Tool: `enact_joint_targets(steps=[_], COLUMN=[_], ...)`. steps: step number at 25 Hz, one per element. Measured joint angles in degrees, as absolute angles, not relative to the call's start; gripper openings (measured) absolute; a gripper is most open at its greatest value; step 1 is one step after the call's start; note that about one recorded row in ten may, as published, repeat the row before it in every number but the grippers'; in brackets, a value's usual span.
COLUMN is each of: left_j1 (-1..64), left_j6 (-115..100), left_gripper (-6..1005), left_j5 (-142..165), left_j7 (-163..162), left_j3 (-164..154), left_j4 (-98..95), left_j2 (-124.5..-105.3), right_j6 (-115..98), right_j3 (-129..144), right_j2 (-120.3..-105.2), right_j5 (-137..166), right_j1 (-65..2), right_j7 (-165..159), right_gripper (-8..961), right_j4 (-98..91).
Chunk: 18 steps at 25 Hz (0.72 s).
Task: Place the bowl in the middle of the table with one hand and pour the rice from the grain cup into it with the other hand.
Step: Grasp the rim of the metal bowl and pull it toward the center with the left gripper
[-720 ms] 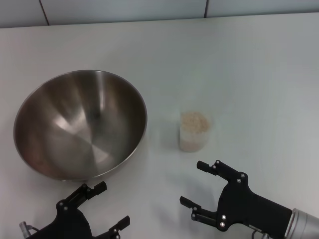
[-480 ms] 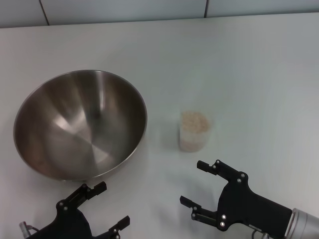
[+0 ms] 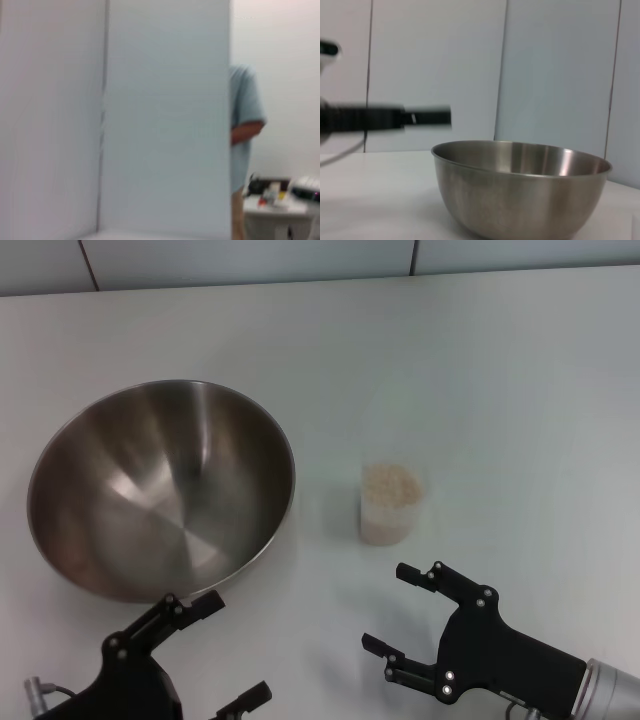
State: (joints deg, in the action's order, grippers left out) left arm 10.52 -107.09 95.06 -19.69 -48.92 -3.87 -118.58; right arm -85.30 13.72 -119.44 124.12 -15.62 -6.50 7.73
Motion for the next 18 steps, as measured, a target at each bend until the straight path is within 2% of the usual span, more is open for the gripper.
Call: enact_joint_targets(steps=[9, 18], left_j1=[12.6, 17.2], left_j6=[-112.5, -98.9], left_gripper=[864, 864], left_j5=[94.6, 94.9], left_j7=[-20.9, -48.4], left_j3=[-43.4, -27.6], left_j4=[-6.0, -19.0], left_j2=[-118.53, -118.13], right_j6=[-84.9, -84.9], right_j3=[13.7, 13.7], right_j2=[-119.52, -119.53], right_j5=[124.0, 123.9], right_j1=[-15.7, -15.8], right_j7=[-6.5, -6.5], right_gripper=[786, 786], right_j4=[7.8, 7.9])
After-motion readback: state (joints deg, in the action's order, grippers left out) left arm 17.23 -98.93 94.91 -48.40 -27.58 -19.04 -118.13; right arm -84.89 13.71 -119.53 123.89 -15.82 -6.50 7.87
